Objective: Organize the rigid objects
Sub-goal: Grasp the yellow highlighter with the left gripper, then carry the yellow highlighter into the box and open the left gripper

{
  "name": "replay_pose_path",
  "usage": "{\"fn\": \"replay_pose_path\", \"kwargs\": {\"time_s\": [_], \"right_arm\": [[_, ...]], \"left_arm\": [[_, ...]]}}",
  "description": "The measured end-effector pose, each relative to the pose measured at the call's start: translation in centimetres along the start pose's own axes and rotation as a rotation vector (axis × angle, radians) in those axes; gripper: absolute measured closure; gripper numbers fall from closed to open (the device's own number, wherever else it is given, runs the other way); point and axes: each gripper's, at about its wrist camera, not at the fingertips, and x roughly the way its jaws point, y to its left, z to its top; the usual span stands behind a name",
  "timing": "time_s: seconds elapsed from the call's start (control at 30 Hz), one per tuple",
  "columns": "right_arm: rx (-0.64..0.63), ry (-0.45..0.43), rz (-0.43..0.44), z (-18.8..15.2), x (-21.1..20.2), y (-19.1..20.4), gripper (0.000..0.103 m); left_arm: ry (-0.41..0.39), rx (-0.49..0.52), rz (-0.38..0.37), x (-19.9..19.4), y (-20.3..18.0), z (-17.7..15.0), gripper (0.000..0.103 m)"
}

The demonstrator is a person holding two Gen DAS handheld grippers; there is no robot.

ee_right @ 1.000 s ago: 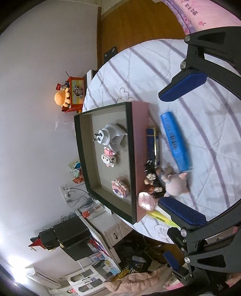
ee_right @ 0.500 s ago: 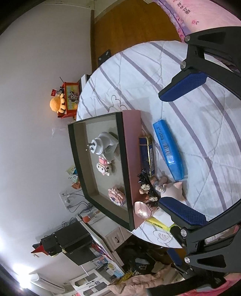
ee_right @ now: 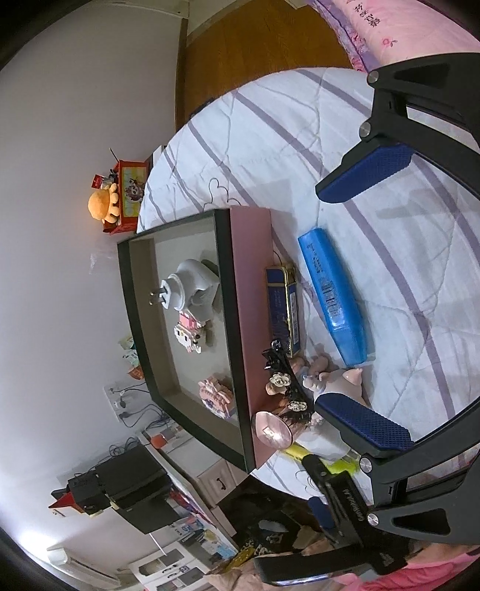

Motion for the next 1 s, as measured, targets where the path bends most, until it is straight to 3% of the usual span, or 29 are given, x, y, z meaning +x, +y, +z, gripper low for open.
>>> {"fn": "replay_pose_path", "kwargs": {"time_s": [0.23, 0.3, 0.37, 0.6, 0.63, 1.0], "right_arm": [[-0.021, 0.022, -0.004, 0.3, 1.0, 1.0, 0.0], [-0.023, 0.024, -0.002, 0.4, 1.2, 1.2, 0.0], [-0.027, 0.026, -0.003, 0.4, 1.3, 1.4, 0.0], [-0.033, 0.019, -0.009, 0.4, 1.0, 1.6, 0.0], [-0.033, 0.017, -0.008, 0.5, 0.8, 1.5, 0.0], [-0.04, 0.003, -0.004, 0.6, 0.3, 1.7, 0.0]], "left_arm": [[0.055, 0.011, -0.046, 2.1, 0.4, 0.8, 0.003], [0.061, 0.013, -0.063, 2.2, 0.3, 1.1, 0.009], [0.068, 0.023, -0.05, 2.3, -0.1, 1.0, 0.027], [0.053, 0.025, -0.066, 1.6, -0.4, 0.7, 0.065], [0.053, 0.019, -0.082, 1.4, -0.2, 0.7, 0.078], [0.029, 0.055, -0.128, -0.4, -1.4, 0.0, 0.077]]}}
